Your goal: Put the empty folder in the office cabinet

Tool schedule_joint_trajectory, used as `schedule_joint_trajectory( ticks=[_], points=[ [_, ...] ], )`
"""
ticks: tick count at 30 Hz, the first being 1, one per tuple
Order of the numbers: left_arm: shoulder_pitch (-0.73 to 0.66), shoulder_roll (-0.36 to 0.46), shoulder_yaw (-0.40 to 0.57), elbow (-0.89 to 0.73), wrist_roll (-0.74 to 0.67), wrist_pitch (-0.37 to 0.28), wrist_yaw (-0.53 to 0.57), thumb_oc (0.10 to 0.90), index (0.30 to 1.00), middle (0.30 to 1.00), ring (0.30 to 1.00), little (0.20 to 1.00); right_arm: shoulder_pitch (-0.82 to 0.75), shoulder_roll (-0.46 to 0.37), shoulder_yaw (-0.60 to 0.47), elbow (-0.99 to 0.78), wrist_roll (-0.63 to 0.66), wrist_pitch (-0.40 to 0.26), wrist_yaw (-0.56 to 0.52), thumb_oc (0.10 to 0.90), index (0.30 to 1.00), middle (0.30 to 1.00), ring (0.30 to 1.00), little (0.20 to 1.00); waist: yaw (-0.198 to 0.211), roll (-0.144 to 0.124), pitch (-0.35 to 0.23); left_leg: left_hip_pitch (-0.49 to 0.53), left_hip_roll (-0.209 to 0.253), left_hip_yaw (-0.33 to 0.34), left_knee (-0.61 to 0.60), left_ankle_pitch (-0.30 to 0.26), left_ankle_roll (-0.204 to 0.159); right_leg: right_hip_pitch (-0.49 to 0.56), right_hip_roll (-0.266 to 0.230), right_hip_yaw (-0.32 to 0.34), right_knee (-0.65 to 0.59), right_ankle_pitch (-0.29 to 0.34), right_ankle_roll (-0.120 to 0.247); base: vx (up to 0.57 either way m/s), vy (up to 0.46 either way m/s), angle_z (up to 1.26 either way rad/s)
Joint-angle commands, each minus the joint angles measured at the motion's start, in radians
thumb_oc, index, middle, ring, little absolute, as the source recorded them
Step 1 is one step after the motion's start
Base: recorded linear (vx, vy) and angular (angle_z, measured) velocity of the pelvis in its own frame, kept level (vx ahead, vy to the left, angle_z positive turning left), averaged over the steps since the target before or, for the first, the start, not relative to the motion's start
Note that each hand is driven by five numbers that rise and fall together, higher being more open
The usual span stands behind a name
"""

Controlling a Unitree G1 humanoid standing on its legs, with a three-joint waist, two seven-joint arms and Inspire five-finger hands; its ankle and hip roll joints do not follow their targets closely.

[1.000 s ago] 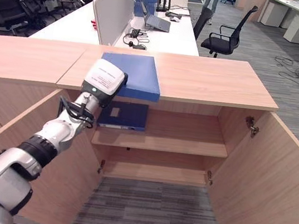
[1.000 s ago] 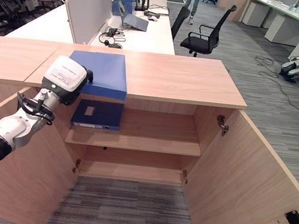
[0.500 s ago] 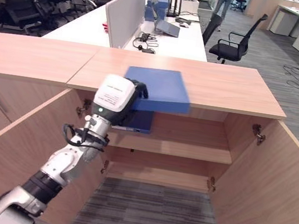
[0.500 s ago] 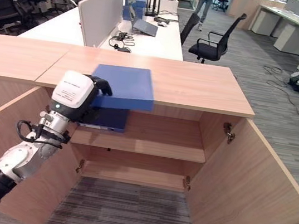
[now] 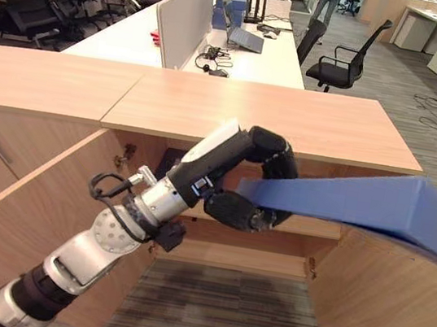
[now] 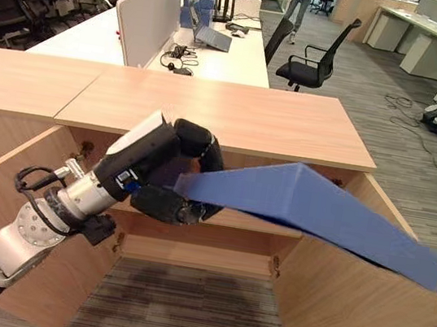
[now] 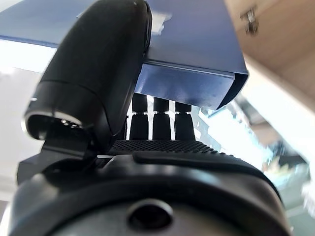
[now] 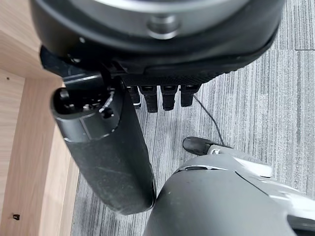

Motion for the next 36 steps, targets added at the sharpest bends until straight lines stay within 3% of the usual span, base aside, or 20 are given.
schedule_joint_trajectory(
  ticks=[1, 9, 10, 11, 12, 13, 16, 21, 30, 36],
  points=[
    [-0.046, -0.024, 0.067, -0.071, -0.151, -0.036, -0.010, 0.400, 0.300, 0.300, 0.300, 0.300, -0.017, 0.003, 0.063, 0.073, -0.060, 0.005, 0.032, 0.800, 0.900, 0.900, 0.900, 0.900, 0.024, -0.051, -0.009, 0.009, -0.002, -0.034, -0.003, -0.141, -0.026, -0.045, -0.129, -0.036, 0.064, 0.028, 0.112, 0.00, 0.000, 0.00],
    [0.165, -0.019, 0.111, -0.015, -0.064, 0.010, -0.039, 0.400, 0.300, 0.300, 0.300, 0.300, -0.094, 0.000, 0.079, -0.084, 0.031, -0.031, 0.019, 0.800, 0.900, 0.900, 0.900, 0.900, 0.049, -0.054, 0.004, 0.007, -0.002, -0.038, -0.003, -0.139, -0.024, -0.054, -0.130, -0.036, 0.080, 0.025, 0.108, 0.00, 0.000, 0.00],
    [0.251, 0.001, 0.161, 0.022, 0.006, 0.024, -0.025, 0.400, 0.300, 0.300, 0.300, 0.300, -0.119, -0.021, 0.110, -0.289, 0.016, -0.029, 0.000, 0.800, 0.900, 0.900, 0.900, 0.900, 0.053, -0.056, 0.009, 0.007, 0.001, -0.034, -0.003, -0.138, -0.024, -0.060, -0.132, -0.032, 0.084, 0.026, 0.106, 0.00, 0.003, -0.04],
    [0.255, 0.000, 0.162, 0.021, 0.007, 0.023, -0.025, 0.400, 0.300, 0.300, 0.300, 0.300, -0.115, -0.022, 0.112, -0.294, 0.015, -0.027, 0.000, 0.800, 0.900, 0.900, 0.900, 0.900, 0.052, -0.056, 0.007, 0.007, 0.001, -0.033, -0.003, -0.138, -0.024, -0.060, -0.132, -0.032, 0.085, 0.025, 0.106, 0.00, 0.009, -0.10],
    [0.357, 0.022, 0.221, 0.058, 0.150, 0.023, -0.011, 0.400, 0.300, 0.300, 0.300, 0.300, -0.054, -0.076, 0.094, -0.513, 0.011, -0.033, -0.012, 0.800, 0.900, 0.900, 0.900, 0.900, 0.048, -0.055, 0.012, 0.006, 0.003, -0.029, -0.003, -0.138, -0.022, -0.067, -0.131, -0.028, 0.088, 0.025, 0.105, -0.01, 0.006, -0.06],
    [0.358, 0.022, 0.221, 0.057, 0.150, 0.023, -0.011, 0.400, 0.300, 0.300, 0.300, 0.300, -0.053, -0.076, 0.095, -0.514, 0.011, -0.032, -0.012, 0.800, 0.900, 0.900, 0.900, 0.900, 0.048, -0.055, 0.011, 0.006, 0.003, -0.029, -0.003, -0.138, -0.022, -0.067, -0.131, -0.028, 0.088, 0.024, 0.105, 0.00, 0.011, -0.06],
    [0.454, 0.030, 0.289, 0.113, 0.321, 0.027, 0.006, 0.400, 0.300, 0.300, 0.300, 0.300, 0.019, -0.120, 0.051, -0.676, -0.047, -0.037, -0.029, 0.800, 0.900, 0.900, 0.900, 0.900, 0.045, -0.052, 0.017, 0.005, 0.003, -0.026, -0.003, -0.139, -0.019, -0.069, -0.132, -0.034, 0.087, 0.022, 0.105, 0.00, 0.004, 0.02],
    [0.596, -0.039, 0.382, 0.149, 0.340, 0.037, 0.007, 0.400, 0.300, 0.300, 0.300, 0.300, 0.061, -0.155, -0.010, -0.809, -0.143, -0.023, -0.063, 0.800, 0.900, 0.900, 0.900, 0.900, 0.048, -0.046, 0.014, 0.003, 0.001, -0.030, -0.003, -0.141, -0.012, -0.062, -0.133, -0.049, 0.074, 0.022, 0.106, 0.01, 0.002, 0.00],
    [0.657, -0.103, 0.447, 0.189, 0.447, 0.045, 0.019, 0.400, 0.300, 0.300, 0.300, 0.300, 0.072, -0.231, -0.012, -1.025, -0.356, -0.038, -0.056, 0.800, 0.900, 0.900, 0.900, 0.900, 0.058, -0.046, 0.013, -0.002, 0.000, -0.038, -0.003, -0.141, -0.011, -0.049, -0.134, -0.067, 0.060, 0.015, 0.103, 0.00, 0.000, 0.00],
    [0.629, -0.105, 0.423, 0.191, 0.461, 0.033, 0.024, 0.400, 0.300, 0.300, 0.300, 0.300, 0.065, -0.256, 0.045, -1.098, -0.359, -0.077, -0.009, 0.800, 0.900, 0.900, 0.900, 0.900, 0.062, -0.048, 0.016, 0.002, 0.002, -0.040, -0.003, -0.141, -0.014, -0.043, -0.136, -0.071, 0.058, 0.014, 0.101, 0.00, 0.000, 0.00]
  ],
)
